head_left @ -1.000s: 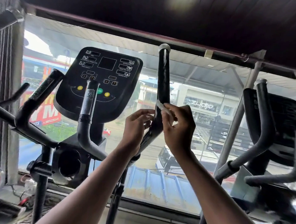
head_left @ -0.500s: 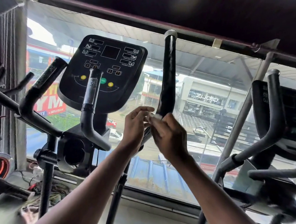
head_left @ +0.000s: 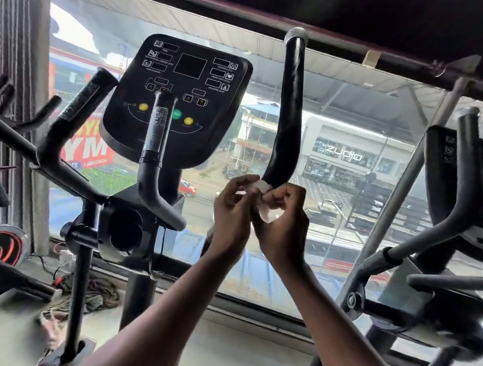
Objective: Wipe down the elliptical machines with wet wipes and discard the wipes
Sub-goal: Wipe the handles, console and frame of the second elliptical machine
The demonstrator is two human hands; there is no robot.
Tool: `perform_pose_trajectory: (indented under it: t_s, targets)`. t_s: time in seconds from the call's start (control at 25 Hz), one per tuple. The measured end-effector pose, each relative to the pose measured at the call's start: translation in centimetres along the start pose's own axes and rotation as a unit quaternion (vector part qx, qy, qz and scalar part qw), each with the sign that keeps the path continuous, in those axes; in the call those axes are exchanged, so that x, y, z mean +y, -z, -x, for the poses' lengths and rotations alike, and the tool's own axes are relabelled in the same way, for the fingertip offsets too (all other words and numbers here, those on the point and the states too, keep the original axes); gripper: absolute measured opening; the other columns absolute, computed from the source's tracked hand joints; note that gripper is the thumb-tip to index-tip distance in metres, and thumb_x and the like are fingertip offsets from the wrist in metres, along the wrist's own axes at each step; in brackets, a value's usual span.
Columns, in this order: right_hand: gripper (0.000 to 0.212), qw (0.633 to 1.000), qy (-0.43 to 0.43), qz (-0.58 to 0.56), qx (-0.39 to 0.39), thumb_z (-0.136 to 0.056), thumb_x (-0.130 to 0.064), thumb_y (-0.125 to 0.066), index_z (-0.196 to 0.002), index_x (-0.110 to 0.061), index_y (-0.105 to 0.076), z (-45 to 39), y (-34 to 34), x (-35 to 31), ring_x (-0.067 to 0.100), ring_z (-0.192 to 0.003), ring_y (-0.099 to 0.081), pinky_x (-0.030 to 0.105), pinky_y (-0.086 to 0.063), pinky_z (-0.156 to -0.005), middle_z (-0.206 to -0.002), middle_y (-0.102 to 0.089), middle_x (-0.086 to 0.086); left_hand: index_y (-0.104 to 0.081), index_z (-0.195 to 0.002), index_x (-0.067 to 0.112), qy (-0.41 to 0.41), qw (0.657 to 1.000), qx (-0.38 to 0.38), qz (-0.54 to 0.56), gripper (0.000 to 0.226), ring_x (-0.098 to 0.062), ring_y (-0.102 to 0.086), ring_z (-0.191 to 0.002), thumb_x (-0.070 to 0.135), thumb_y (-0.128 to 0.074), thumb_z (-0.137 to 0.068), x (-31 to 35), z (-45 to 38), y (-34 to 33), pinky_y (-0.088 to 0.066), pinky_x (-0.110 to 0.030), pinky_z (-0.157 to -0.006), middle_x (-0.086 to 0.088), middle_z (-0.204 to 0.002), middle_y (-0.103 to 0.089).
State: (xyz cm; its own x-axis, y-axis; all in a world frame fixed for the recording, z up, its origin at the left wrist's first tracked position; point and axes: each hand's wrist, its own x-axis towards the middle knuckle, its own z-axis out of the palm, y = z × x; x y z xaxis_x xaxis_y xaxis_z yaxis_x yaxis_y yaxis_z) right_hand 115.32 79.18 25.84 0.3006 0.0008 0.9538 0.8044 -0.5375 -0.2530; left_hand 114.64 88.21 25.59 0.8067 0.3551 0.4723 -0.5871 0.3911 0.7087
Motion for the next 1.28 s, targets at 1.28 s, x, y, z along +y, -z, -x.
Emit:
perform_pose_trajectory:
  t_s: [1.28]
  targets:
    - [0.075, 0.927, -0.269, -0.186, -0.182, -0.083, -0.079, -0.034, -0.138, -0.029, -0.034, 0.2, -3.2, 3.7, 0.008, -0.129, -0.048, 0.043, -0.037, -0.11, -0.136, -0.052, -0.003, -0.07, -0.119, 0.018, 0.017, 0.979, 0.122, -0.163, 0.031, -0.006, -0.065, -0.105, 0.007, -0.057, -0.093, -9.0, -1.2, 2.9, -0.05, -0.025, -0.09, 0.008, -0.106, -0.073]
